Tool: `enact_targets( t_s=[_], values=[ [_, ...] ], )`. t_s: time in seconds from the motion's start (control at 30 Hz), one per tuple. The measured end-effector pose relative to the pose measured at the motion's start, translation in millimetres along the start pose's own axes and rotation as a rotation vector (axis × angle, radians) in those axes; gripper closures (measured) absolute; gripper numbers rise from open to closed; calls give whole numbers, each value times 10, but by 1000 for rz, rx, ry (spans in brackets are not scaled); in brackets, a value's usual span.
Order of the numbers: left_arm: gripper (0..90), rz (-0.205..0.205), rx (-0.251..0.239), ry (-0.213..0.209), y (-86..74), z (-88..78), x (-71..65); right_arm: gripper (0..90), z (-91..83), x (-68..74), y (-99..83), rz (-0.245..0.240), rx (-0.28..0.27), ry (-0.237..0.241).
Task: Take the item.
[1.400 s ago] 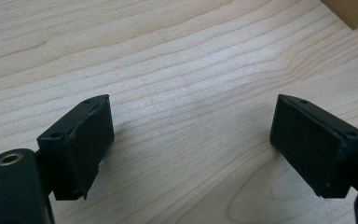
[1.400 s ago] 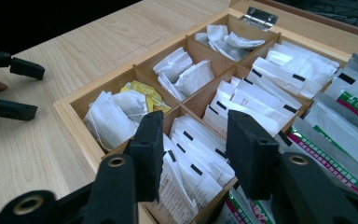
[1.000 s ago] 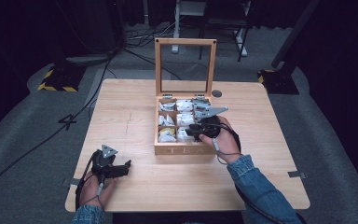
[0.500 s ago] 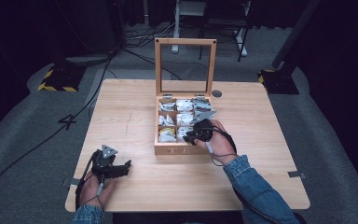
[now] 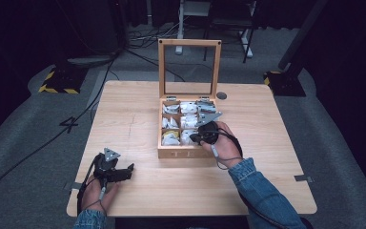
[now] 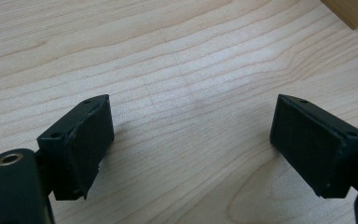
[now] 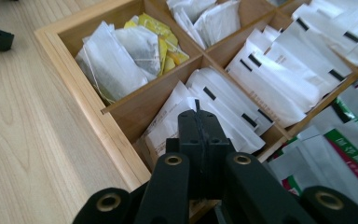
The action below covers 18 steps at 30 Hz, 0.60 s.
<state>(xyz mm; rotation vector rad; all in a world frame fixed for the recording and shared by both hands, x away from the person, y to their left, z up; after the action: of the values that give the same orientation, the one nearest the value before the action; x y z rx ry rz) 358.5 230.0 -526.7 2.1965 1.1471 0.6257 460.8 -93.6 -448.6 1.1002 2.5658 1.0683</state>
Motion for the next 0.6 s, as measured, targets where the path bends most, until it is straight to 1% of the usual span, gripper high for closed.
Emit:
enact_targets(
  t_s=[0.1, 0.17, 0.3, 0.33, 0.37, 0.47, 0.5, 0.6],
  values=[
    [137, 0, 0, 0, 0, 0, 0, 900, -59, 6, 29, -4, -29, -1],
    [137, 0, 0, 0, 0, 0, 0, 900, -76, 5, 36, -6, -35, -2],
    [137, 0, 0, 0, 0, 0, 0, 900, -166, -7, 71, -5, -75, -3],
    [137, 0, 1, 0, 0, 0, 0, 900, -218, -14, 88, -2, -97, -4],
    [137, 0, 1, 0, 0, 0, 0, 900, -239, -15, 95, -1, -108, -4],
    [137, 0, 0, 0, 0, 0, 0, 900, -275, -12, 104, 0, -122, -3],
    [137, 0, 0, 0, 0, 0, 0, 900, -321, -8, 117, -3, -140, -4],
    [137, 1, 0, 1, 1, 0, 1, 900, -365, 0, 127, -2, -156, -1]
  ],
)
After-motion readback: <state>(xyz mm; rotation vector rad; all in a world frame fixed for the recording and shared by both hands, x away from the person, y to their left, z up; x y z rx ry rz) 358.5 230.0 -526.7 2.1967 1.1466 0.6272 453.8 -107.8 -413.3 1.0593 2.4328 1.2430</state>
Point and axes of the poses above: each handheld gripper's, and its own axes: z roughly forward along the jaws, y roughly out of its top, x roughly to its left, the point moved 3 cm from there along z, roughly forward along the jaws, and after that the axes turned 14 degrees about z, right-handed, at the moved point
